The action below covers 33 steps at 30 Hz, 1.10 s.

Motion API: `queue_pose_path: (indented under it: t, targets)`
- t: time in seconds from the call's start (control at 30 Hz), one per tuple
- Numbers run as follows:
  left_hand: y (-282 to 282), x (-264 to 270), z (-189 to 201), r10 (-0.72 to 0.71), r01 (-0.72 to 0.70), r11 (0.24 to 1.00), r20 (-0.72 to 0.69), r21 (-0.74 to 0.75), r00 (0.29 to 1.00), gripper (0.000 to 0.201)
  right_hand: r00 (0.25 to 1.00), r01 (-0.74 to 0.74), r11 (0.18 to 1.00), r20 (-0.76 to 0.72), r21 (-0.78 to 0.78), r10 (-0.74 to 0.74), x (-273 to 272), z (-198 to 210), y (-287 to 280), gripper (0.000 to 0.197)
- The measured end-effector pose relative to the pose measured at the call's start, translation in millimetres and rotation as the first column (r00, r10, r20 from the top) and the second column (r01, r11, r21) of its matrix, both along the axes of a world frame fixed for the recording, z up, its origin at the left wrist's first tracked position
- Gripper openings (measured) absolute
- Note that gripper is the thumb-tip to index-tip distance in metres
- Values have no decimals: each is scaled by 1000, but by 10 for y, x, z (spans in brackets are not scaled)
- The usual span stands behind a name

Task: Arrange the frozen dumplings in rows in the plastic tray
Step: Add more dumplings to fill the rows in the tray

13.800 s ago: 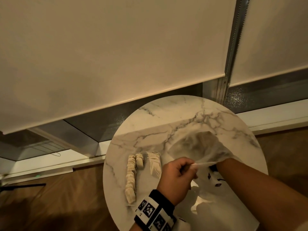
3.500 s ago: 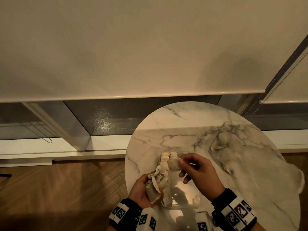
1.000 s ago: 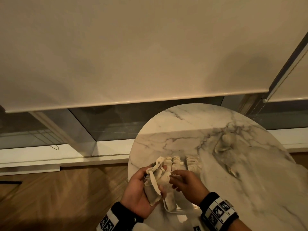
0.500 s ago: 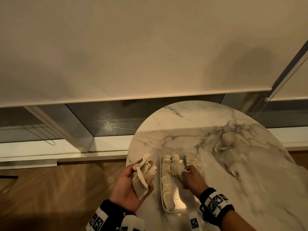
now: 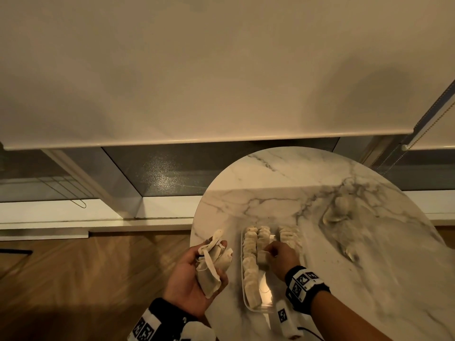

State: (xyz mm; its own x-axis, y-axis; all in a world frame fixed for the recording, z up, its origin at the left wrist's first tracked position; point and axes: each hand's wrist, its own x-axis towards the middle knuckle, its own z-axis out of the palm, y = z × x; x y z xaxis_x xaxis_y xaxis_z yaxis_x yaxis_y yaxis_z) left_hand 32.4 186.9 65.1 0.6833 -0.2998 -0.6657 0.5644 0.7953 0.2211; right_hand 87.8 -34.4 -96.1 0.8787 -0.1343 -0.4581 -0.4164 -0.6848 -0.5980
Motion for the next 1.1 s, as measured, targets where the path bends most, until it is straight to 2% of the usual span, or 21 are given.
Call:
queue_pose_path:
  t: [0.33, 0.6, 0.7, 0.77, 0.87, 0.97, 1.03, 1.1]
  targets:
    - [40, -8, -88, 3, -3, 1000, -36, 4, 999, 65, 996, 58, 997, 74, -57, -53, 192, 87, 82, 8]
    - [18, -28, -104, -26, 26, 1000, -21, -14, 999, 59, 993, 97, 995, 72, -38, -94, 169, 145, 69, 10]
    - [-11, -31, -120, -42, 41, 999, -20, -22, 999, 53, 982, 140, 990, 128, 11, -140, 99, 284, 55, 11]
    - [-45, -34, -124, -61, 60, 998, -21, -19, 998, 56, 969, 159, 979, 168, 124, -179, 19, 424, 65, 10]
    - [-155, -56, -45, -103, 103, 994, 5, -48, 995, 55, 958, 52, 922, 243, 383, -155, -154, 769, 90, 11]
    - [-258, -84, -34, -155, 154, 985, 1, -78, 988, 39, 947, -180, 790, 322, 586, -23, -318, 1230, 104, 21]
    - [-312, -94, -75, -205, 203, 976, -14, -75, 979, 42, 926, -310, 737, 368, 601, 89, -371, 1442, 83, 28]
    - [-368, -96, -100, -229, 227, 971, -24, -78, 973, 42, 899, -380, 749, 408, 543, 160, -375, 1538, 55, 27]
